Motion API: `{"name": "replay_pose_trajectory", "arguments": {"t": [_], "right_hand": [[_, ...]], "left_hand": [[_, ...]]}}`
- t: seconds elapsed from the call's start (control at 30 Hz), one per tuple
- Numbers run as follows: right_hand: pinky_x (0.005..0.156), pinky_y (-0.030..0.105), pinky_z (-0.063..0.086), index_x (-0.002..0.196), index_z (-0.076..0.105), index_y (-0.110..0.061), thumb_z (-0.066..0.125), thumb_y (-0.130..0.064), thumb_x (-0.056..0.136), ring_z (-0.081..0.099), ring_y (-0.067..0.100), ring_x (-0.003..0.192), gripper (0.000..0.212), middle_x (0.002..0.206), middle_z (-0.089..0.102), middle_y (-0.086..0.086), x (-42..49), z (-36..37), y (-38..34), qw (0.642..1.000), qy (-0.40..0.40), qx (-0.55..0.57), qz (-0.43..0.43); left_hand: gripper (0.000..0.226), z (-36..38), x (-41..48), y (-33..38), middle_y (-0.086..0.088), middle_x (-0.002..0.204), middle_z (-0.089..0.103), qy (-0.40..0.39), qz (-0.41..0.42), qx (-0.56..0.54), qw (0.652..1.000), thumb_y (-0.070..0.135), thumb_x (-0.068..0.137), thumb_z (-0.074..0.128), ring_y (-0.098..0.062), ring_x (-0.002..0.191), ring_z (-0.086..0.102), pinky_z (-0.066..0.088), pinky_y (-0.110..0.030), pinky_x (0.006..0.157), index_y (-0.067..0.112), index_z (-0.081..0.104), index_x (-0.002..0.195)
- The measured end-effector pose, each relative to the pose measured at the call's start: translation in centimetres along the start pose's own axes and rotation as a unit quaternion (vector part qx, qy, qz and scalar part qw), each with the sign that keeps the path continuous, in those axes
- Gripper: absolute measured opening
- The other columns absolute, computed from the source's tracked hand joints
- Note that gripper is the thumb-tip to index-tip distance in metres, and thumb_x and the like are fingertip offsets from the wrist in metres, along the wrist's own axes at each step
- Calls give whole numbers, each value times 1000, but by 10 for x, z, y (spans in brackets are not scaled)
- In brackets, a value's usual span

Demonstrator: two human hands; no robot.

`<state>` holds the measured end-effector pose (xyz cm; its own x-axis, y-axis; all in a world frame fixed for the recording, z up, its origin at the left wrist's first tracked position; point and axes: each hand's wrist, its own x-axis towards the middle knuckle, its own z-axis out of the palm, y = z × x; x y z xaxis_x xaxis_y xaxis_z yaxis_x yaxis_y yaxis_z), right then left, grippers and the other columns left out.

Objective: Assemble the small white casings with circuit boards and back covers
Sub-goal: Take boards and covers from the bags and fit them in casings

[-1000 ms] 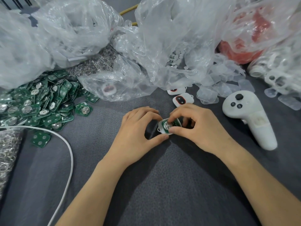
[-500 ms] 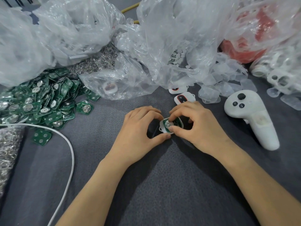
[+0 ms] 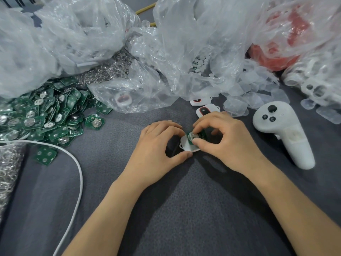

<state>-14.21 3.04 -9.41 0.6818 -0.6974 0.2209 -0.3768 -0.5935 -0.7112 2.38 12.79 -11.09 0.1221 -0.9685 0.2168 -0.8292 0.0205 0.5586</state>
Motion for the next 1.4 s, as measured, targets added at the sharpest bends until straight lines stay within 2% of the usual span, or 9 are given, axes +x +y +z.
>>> {"name": "replay_pose_trajectory", "arguments": {"t": [0.13,0.23,0.3,0.4,0.53,0.67,1.03,1.23,1.4], "right_hand": [[78,22,46,86,71,-18,76,-20,73,56,9,95,13,94,67,-9,1,-8,4,999,36,31,19],[79,23,45,86,71,-18,76,-22,73,55,8,91,15,92,67,-8,1,-11,6,999,40,15,22],[78,20,44,86,70,-18,77,-21,73,54,6,90,15,91,66,-8,1,-11,7,999,43,4,15],[76,11,43,86,71,-18,78,-19,74,55,6,88,14,91,67,-7,2,-16,10,997,68,7,25],[76,13,45,87,71,-17,77,-20,75,58,6,87,13,91,68,-5,3,-19,13,996,75,9,36],[76,16,46,85,71,-17,77,-18,75,60,7,85,12,89,68,-4,2,-16,9,998,59,18,24],[78,24,46,85,71,-12,76,-15,76,59,8,84,11,88,67,-3,1,-12,5,999,38,15,9],[83,35,47,86,71,-13,78,-16,74,59,14,89,15,88,67,-1,-1,-9,2,1000,1,-14,-5],[85,30,43,86,73,-11,79,-16,74,58,16,93,14,90,67,-1,2,-8,3,999,-20,-38,-19]], "left_hand": [[42,-1,0,0,9,122,58,-7,-8,-5,1000,41,76,76,-11,127,44,30,-40,108,23,63,112],[44,-2,-1,0,12,120,57,2,-1,-22,1000,40,75,77,-10,125,44,31,-35,107,25,61,113],[37,-2,-1,0,12,117,59,15,23,-36,999,39,76,75,-11,123,46,35,-34,103,24,65,109],[27,0,0,-1,7,113,64,19,63,-8,998,32,77,74,-20,121,52,42,-44,98,19,72,100],[20,1,0,-2,4,107,68,26,71,1,997,24,76,79,-23,114,57,44,-43,94,15,75,93],[12,1,0,1,6,97,70,43,80,-6,996,25,78,73,-18,107,61,46,-41,91,14,75,82],[8,3,-1,-1,6,101,70,37,95,12,995,20,79,74,-18,111,58,45,-42,92,16,75,86],[5,1,-2,2,2,104,68,18,81,-31,996,14,83,73,-14,94,65,50,-34,83,13,75,87],[7,0,-2,4,2,102,68,15,70,-55,996,10,81,76,-10,92,65,51,-28,84,9,74,87]]}}
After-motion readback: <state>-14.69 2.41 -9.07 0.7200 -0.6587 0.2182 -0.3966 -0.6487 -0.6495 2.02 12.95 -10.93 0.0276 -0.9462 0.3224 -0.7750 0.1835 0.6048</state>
